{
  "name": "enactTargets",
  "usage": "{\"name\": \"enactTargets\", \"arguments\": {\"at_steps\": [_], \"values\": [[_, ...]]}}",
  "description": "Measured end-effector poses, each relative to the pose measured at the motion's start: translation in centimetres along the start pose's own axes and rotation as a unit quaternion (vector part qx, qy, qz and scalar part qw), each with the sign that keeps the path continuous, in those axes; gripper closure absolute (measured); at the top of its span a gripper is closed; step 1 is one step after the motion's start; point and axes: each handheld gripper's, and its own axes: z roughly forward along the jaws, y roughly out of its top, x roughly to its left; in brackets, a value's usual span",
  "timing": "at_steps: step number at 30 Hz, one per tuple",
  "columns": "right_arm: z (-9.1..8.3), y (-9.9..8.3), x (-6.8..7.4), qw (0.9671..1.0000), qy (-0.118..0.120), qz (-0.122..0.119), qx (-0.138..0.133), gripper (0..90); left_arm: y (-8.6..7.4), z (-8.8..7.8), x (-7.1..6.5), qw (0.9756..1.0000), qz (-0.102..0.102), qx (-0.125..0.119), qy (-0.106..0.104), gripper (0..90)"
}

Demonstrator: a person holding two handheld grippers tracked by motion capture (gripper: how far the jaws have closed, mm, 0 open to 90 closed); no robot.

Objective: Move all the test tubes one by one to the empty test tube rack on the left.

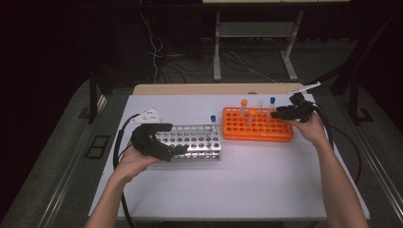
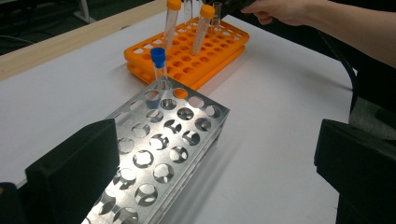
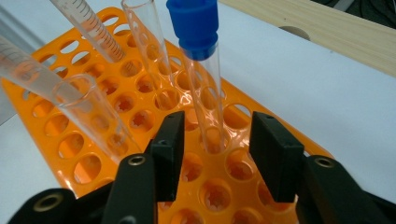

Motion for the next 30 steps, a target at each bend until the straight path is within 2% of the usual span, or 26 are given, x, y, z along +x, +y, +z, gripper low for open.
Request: {"name": "enactTargets", "arguments": {"at_steps": [5,9,15,23,26,30], "values": [[0.7,0.1,0.3,0.9999,-0.012,-0.011,0.002,66.2,-0.2,0.0,0.1,1.0,-0.002,0.002,0.001,0.0],[1.2,0.2,0.4,0.9997,-0.013,-0.019,0.004,74.2,-0.4,0.0,0.1,1.0,-0.003,0.002,0.001,0.0],[1.1,0.3,0.6,0.9994,-0.022,-0.026,0.006,76.1,-0.4,0.1,0.2,1.0,-0.003,0.004,0.001,0.0],[-0.9,1.4,1.1,0.9989,-0.035,-0.031,-0.004,76.2,-0.2,0.4,0.1,1.0,-0.001,0.009,-0.002,0.0],[-2.2,2.0,1.4,0.9983,-0.047,-0.034,-0.004,76.2,0.0,0.4,-0.1,0.9999,0.002,0.01,-0.003,0.0],[-4.0,2.4,1.5,0.9984,-0.047,-0.03,-0.013,76.2,0.3,0.4,-0.2,0.9999,0.005,0.011,-0.004,0.0]]}}
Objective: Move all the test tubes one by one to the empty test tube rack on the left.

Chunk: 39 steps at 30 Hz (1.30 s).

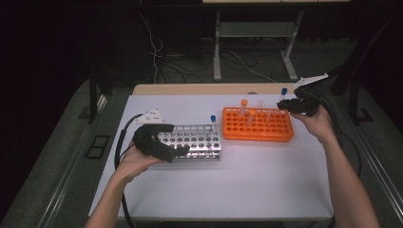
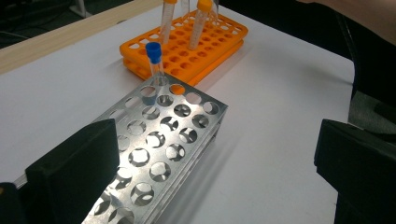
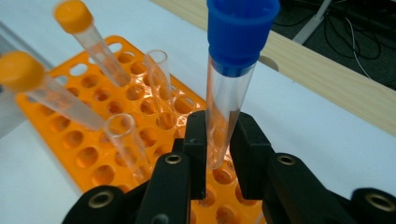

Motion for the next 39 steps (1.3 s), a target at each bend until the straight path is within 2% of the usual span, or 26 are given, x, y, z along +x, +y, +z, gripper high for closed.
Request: {"name": "enactTargets", "arguments": {"at_steps": [5,10,16,21,26,32,39], "values": [[-2.2,0.3,0.5,1.0,0.004,-0.001,-0.002,76.2,0.4,0.2,-0.1,1.0,0.006,0.004,-0.002,0.0],[-3.9,0.5,1.8,0.9998,0.02,-0.01,-0.001,76.2,0.9,0.3,-0.4,0.9999,0.011,0.006,-0.006,0.0],[-5.7,0.9,4.2,0.9987,0.04,-0.033,0.0,76.2,1.4,0.4,-0.7,0.9998,0.017,0.007,-0.008,0.0],[-6.5,1.0,6.3,0.9967,0.06,-0.054,0.011,76.2,1.7,0.4,-0.9,0.9997,0.022,0.01,-0.01,0.0],[-6.8,0.9,8.8,0.9927,0.087,-0.079,0.022,76.2,2.2,0.4,-1.3,0.9995,0.028,0.011,-0.014,0.0],[-7.0,0.9,11.9,0.9864,0.12,-0.108,0.03,76.2,3.1,0.9,-2.0,0.9988,0.04,0.019,-0.022,0.0],[-6.4,0.6,14.4,0.979,0.151,-0.131,0.039,76.2,4.2,1.8,-2.8,0.9972,0.056,0.034,-0.036,0.0]]}}
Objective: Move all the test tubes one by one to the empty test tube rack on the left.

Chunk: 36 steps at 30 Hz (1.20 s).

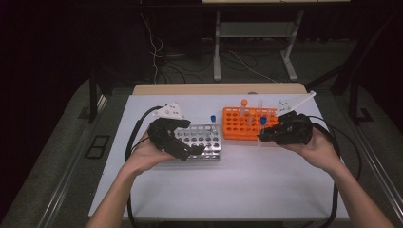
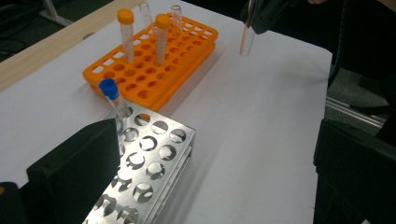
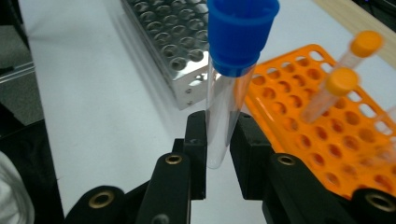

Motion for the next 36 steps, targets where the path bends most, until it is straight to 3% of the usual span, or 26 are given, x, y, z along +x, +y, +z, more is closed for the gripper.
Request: {"name": "enactTargets", "arguments": {"at_steps": [13,20,30,36], "values": [[2.6,0.9,2.9,0.9982,0.042,-0.037,0.02,76.2,1.9,2.0,-1.2,0.9986,0.029,0.034,-0.026,0.2],[4.2,1.6,4.6,0.996,0.062,-0.058,0.03,76.2,2.8,3.3,-1.7,0.996,0.05,0.062,-0.041,4.4],[6.5,2.2,6.3,0.9932,0.083,-0.074,0.036,76.2,3.0,5.2,-2.4,0.9894,0.071,0.101,-0.077,20.4],[7.5,2.4,6.8,0.9921,0.092,-0.079,0.034,76.2,2.9,5.5,-2.5,0.9856,0.086,0.114,-0.092,41.5]]}}
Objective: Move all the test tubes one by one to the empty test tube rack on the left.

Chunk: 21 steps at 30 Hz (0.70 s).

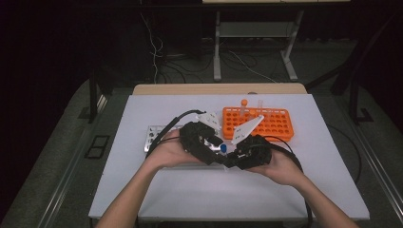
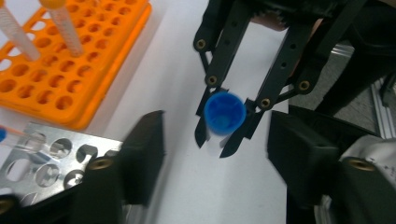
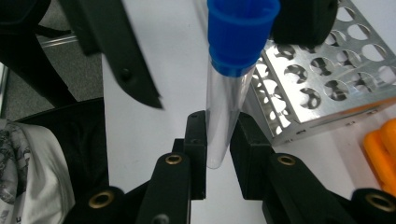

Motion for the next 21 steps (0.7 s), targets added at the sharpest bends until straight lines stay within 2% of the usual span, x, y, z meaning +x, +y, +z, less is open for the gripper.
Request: {"name": "enactTargets", "arguments": {"at_steps": [5,7,11,13,16,21], "values": [[0.7,0.1,0.2,1.0,0.006,0.001,-0.003,76.2,0.0,0.2,0.1,1.0,-0.002,0.005,-0.004,66.1],[0.8,0.1,0.2,1.0,0.004,0.0,-0.004,76.1,-0.1,0.2,0.3,0.9999,-0.006,0.007,-0.009,73.0],[0.8,0.1,0.2,0.9999,0.005,0.002,-0.01,75.1,0.0,-0.1,0.4,0.9999,-0.008,0.004,-0.011,73.7],[0.6,0.1,0.3,0.9999,0.005,0.003,-0.014,69.2,0.1,-0.4,0.5,0.9999,-0.008,0.004,-0.01,73.7],[0.1,-0.1,0.1,0.9998,0.002,0.007,-0.018,63.5,0.3,-1.1,0.7,1.0,-0.005,0.007,0.0,73.7],[-1.3,-1.1,-0.3,0.999,-0.015,0.021,-0.035,55.4,0.5,-2.3,1.4,0.9997,-0.014,0.003,0.02,73.8]]}}
